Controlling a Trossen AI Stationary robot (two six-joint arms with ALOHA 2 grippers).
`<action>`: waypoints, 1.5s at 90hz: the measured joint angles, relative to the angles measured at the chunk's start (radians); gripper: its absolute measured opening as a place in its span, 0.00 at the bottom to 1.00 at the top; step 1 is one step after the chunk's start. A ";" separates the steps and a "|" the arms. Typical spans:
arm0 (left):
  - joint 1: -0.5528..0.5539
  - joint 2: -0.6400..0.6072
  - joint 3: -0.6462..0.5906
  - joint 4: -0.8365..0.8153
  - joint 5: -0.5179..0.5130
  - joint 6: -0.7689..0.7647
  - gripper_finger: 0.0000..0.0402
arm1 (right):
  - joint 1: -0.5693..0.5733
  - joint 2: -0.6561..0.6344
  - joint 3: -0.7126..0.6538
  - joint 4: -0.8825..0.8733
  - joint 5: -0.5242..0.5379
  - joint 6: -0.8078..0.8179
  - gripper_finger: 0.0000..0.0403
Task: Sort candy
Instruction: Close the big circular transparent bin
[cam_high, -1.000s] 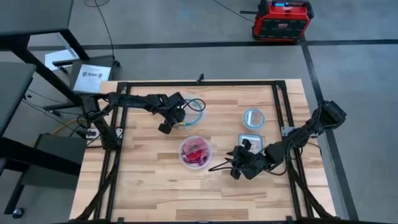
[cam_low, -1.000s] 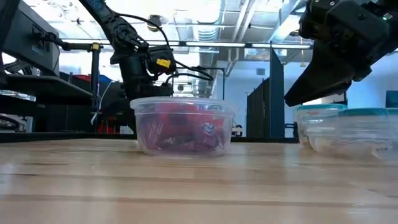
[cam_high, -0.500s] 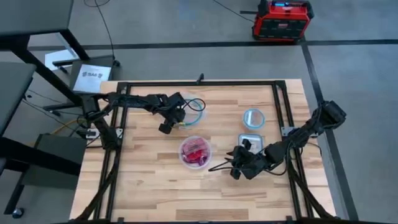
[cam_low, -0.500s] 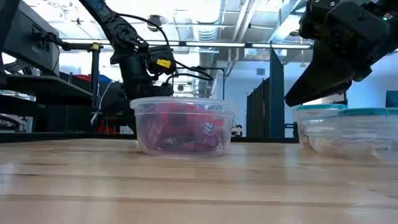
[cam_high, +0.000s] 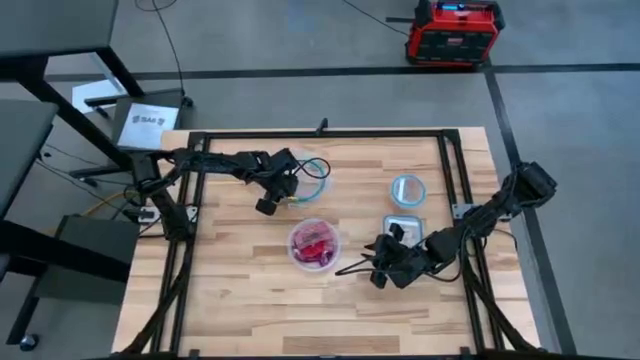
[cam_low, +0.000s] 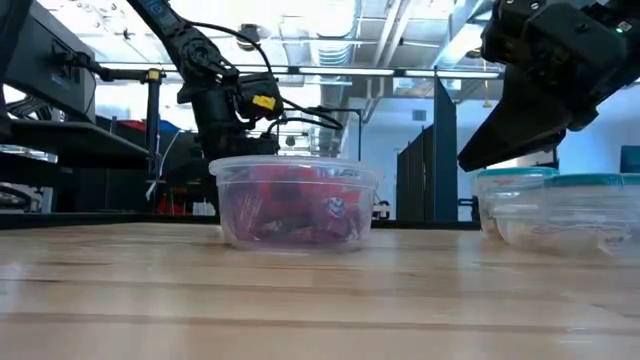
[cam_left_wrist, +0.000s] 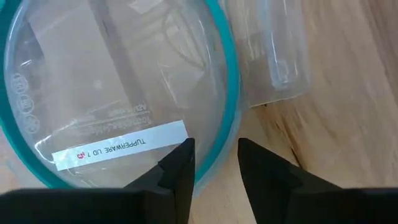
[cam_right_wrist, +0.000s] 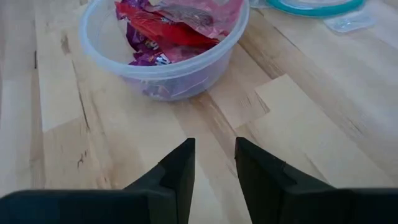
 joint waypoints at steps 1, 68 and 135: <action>0.000 0.000 0.000 -0.001 0.000 0.000 0.25 | 0.000 0.000 0.000 0.000 0.000 0.000 0.25; 0.000 0.000 0.000 -0.001 0.001 -0.001 0.00 | 0.000 0.000 0.000 -0.001 0.000 0.000 0.25; 0.000 0.000 0.000 0.003 -0.001 -0.019 0.00 | 0.000 0.000 0.000 -0.001 0.000 -0.001 0.25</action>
